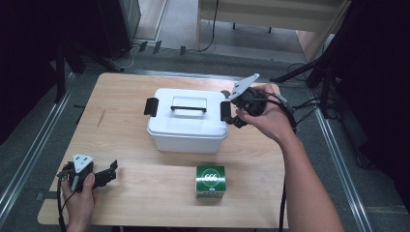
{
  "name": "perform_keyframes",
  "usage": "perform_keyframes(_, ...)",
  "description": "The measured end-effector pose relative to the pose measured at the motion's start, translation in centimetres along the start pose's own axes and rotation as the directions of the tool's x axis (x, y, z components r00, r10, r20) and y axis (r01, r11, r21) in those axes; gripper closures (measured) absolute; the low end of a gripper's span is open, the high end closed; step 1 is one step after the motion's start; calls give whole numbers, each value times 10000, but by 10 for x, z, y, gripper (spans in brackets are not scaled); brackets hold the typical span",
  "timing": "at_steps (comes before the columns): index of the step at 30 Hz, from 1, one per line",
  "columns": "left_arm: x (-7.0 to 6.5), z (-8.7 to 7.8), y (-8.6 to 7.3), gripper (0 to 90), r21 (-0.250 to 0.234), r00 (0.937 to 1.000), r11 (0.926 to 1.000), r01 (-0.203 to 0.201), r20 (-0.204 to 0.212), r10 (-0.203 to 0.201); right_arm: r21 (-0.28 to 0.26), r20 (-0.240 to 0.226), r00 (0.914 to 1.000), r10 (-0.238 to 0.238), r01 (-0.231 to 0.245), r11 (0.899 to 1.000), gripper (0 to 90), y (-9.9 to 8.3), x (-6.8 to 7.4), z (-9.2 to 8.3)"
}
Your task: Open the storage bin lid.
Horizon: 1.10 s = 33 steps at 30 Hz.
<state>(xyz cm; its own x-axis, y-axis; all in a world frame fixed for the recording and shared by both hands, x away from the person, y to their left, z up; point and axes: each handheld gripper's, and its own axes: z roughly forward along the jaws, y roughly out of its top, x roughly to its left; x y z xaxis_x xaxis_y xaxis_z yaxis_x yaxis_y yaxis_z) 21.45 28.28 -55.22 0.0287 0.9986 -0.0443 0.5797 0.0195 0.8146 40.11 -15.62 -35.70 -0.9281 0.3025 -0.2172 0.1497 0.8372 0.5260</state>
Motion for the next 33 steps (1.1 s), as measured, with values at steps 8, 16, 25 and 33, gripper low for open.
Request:
perform_keyframes(8, -1, 1, 0, 84, -8, 10000, 10000, -74, 8, 74, 493, -269, 9976, -644, 657, 9966, 425, 30, 5, 20)
perform_keyframes(16, 0, 1, 0, 84, 43, 9999, 10000, -39, 116, 38, 451, 84, 9953, -965, 960, 9944, 492, 50, 7, 32)
perform_keyframes(25, 0, 2, 0, 84, 114, 9999, 9999, -86, 100, 85, 836, -3, 9878, -1556, 1551, 9844, 622, 69, 10, 38)
perform_keyframes(33, -1, 1, 0, 84, 145, 9999, 9998, -99, 108, 98, 1204, -351, 9835, -1777, 1806, 9762, 712, 89, 12, 47)
